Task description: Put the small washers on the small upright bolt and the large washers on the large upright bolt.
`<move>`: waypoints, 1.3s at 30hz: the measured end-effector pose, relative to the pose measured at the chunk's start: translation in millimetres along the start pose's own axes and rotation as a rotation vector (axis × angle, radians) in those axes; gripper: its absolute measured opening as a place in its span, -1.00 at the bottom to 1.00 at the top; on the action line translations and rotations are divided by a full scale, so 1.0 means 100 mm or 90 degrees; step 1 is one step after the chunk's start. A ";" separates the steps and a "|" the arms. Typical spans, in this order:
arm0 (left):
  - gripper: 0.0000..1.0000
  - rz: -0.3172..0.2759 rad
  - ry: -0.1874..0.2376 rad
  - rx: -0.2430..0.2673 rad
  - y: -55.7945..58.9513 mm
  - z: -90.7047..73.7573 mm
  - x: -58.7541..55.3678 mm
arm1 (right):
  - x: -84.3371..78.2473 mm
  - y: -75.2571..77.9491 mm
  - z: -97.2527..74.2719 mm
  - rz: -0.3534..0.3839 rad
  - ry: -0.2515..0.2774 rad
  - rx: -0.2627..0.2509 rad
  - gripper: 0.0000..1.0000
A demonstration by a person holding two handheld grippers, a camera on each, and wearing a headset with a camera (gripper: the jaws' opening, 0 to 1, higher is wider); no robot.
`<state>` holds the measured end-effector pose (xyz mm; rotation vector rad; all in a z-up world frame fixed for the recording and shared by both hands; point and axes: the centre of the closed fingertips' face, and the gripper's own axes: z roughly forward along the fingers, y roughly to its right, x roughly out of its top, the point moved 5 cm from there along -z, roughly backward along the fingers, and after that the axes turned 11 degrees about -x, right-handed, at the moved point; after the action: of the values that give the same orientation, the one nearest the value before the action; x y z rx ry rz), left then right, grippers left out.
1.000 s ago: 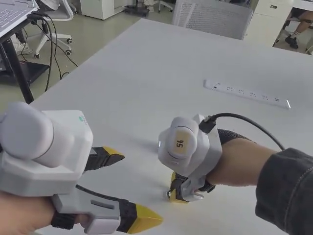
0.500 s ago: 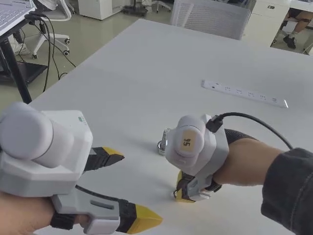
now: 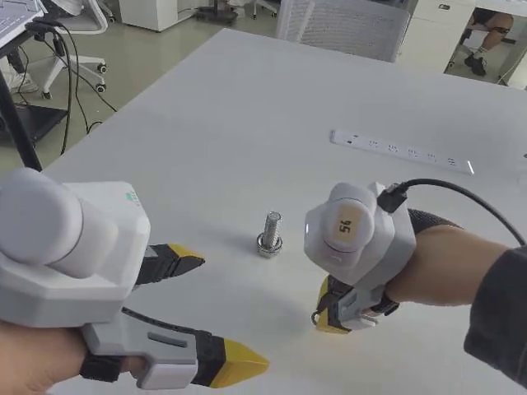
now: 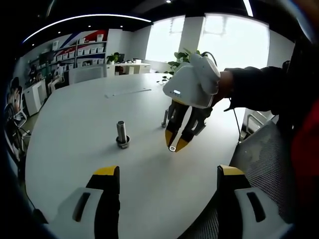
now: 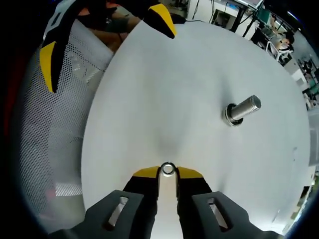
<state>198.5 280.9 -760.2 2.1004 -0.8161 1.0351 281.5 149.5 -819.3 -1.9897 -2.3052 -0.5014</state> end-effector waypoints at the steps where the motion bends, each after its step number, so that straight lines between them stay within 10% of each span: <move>1: 0.59 0.000 0.000 0.000 0.00 0.00 0.00 | -0.02 0.00 -0.01 0.003 0.000 -0.002 -0.73; 39: 0.59 0.021 -0.028 -0.029 0.02 0.17 0.10 | -0.93 0.28 -0.44 0.138 -0.042 -0.071 -0.73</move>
<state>209.2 264.1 -760.1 2.0845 -0.8904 0.9817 316.8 52.3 -795.1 -2.3055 -2.1035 -0.5659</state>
